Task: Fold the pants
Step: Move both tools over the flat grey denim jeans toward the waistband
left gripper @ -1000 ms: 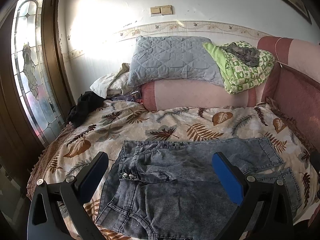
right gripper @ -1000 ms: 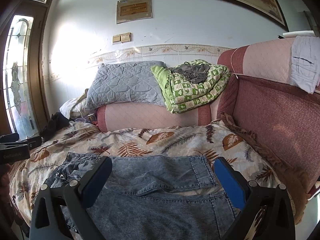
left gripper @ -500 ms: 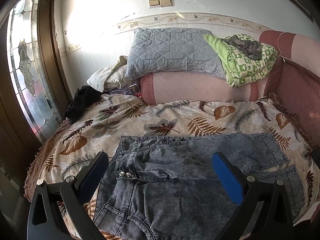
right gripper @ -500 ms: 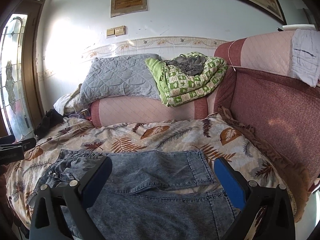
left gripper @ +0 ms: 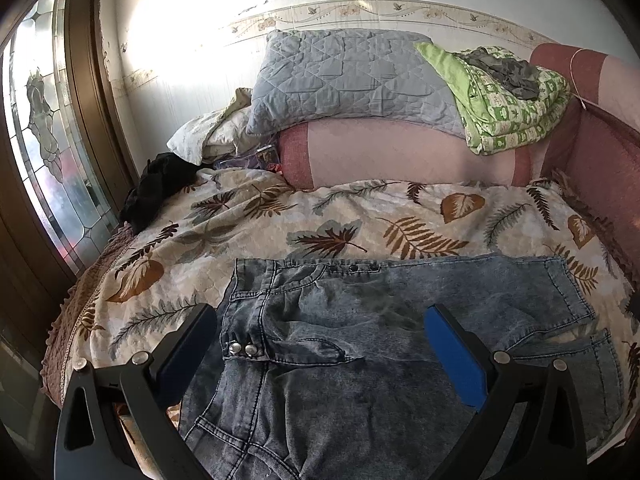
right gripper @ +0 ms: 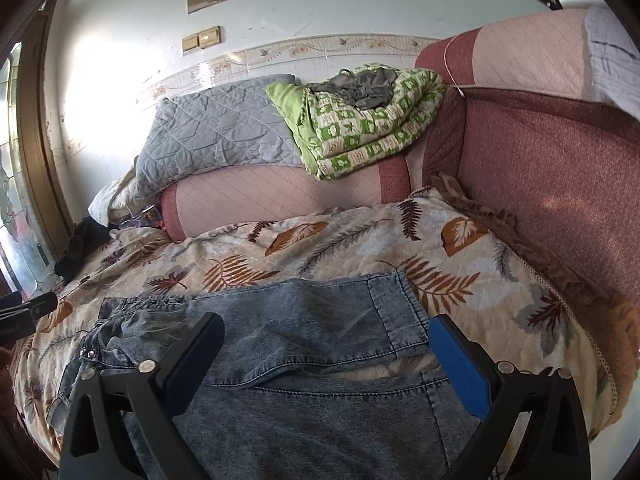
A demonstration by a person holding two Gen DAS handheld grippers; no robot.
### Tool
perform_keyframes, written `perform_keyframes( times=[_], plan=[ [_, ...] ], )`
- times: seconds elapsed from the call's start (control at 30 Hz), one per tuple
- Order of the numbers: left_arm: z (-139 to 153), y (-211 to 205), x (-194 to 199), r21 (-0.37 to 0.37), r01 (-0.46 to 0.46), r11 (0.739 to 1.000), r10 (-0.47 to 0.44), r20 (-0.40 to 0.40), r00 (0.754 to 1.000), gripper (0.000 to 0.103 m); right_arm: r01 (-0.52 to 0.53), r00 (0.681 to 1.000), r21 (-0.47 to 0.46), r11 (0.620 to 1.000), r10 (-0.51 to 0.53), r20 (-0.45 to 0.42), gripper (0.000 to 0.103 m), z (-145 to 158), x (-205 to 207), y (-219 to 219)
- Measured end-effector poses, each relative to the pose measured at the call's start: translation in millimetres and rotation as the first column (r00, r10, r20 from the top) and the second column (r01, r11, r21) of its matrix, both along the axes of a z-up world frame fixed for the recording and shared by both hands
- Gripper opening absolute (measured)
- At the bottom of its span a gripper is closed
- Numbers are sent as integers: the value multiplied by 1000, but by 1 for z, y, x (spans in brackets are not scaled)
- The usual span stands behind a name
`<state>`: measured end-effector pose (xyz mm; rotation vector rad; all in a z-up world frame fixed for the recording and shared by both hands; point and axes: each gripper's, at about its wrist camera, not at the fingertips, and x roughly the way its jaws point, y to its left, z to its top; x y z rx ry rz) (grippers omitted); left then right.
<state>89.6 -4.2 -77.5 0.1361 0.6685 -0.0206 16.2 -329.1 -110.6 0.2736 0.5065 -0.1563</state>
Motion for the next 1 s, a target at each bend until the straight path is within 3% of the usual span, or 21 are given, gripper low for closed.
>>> perform_keyframes(
  times=[1.0],
  plan=[
    [-34,-5,34,28,-4,1000,6,-67,998,103,43,996,107,993,-34,-83,103,-42,37,-24]
  ],
)
